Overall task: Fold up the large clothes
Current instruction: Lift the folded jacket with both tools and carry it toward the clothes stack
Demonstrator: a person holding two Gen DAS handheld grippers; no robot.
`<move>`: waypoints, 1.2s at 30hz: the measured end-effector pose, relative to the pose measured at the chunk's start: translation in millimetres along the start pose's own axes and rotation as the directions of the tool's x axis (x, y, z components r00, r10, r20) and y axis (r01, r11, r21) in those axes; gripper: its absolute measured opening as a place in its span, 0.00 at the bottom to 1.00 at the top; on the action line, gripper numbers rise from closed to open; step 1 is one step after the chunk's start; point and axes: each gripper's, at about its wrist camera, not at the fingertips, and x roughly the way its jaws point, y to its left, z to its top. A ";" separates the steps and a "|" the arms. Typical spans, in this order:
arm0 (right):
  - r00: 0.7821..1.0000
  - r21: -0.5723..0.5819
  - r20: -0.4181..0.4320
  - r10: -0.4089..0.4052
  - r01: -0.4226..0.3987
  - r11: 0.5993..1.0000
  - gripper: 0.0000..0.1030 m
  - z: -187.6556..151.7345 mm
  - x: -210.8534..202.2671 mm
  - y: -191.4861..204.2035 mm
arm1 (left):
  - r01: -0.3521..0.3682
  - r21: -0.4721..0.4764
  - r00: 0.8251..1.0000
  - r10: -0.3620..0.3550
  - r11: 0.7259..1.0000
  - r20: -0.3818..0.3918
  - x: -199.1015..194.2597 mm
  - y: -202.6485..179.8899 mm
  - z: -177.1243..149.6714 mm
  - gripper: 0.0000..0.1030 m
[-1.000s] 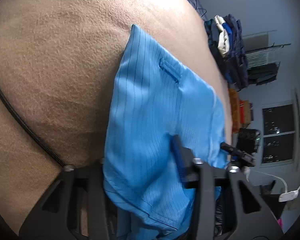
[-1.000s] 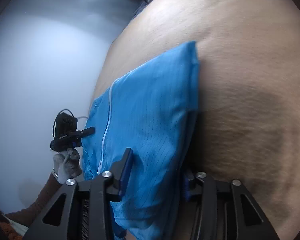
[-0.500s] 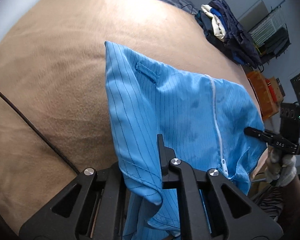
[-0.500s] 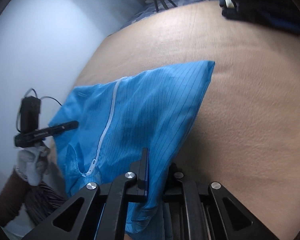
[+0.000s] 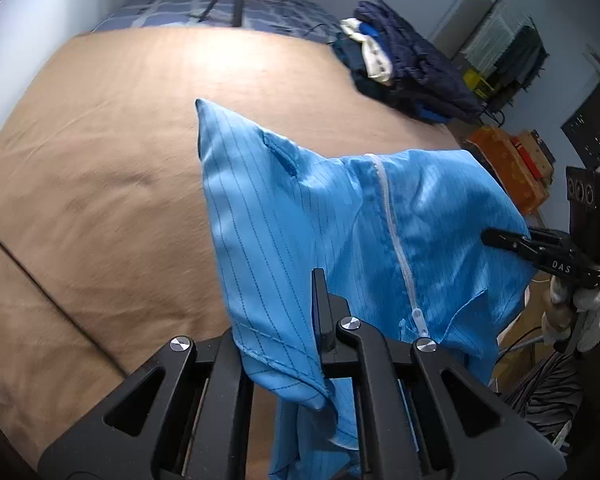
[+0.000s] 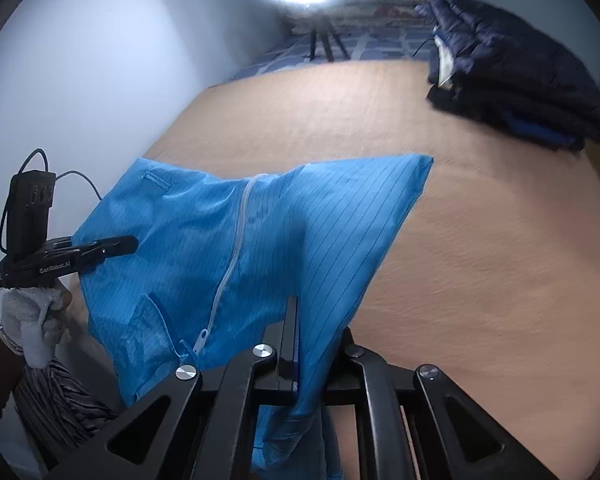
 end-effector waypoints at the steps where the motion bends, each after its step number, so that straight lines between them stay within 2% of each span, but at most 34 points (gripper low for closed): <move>1: 1.000 -0.009 0.007 -0.013 0.013 1.000 0.03 -1.2 -6.4 0.2 | 0.002 0.013 1.000 -0.002 1.000 0.012 -0.5 -6.1 2.1 0.04; 4: 0.999 -0.023 0.030 -0.035 0.036 0.999 0.03 -1.1 -25.4 -5.9 | 0.011 0.060 0.999 -0.014 0.998 0.040 -1.1 -27.7 10.5 0.04; 10: 0.994 -0.020 0.072 -0.087 0.088 0.996 0.03 11.3 -60.9 -28.5 | 0.071 0.085 0.996 -0.075 0.994 0.052 9.4 -54.4 38.2 0.04; 19: 0.976 0.037 0.147 -0.161 0.158 0.987 0.03 43.1 -107.3 -88.4 | 0.152 0.130 0.983 -0.163 0.980 0.085 35.9 -96.0 112.4 0.04; 25: 0.954 0.051 0.193 -0.230 0.225 0.973 0.03 76.0 -131.9 -124.8 | 0.184 0.174 0.971 -0.207 0.967 0.123 52.3 -121.9 167.2 0.04; 36: 0.911 0.053 0.241 -0.334 0.331 0.942 0.03 135.9 -148.1 -174.4 | 0.159 0.270 0.964 -0.208 0.950 0.165 86.1 -164.8 256.9 0.04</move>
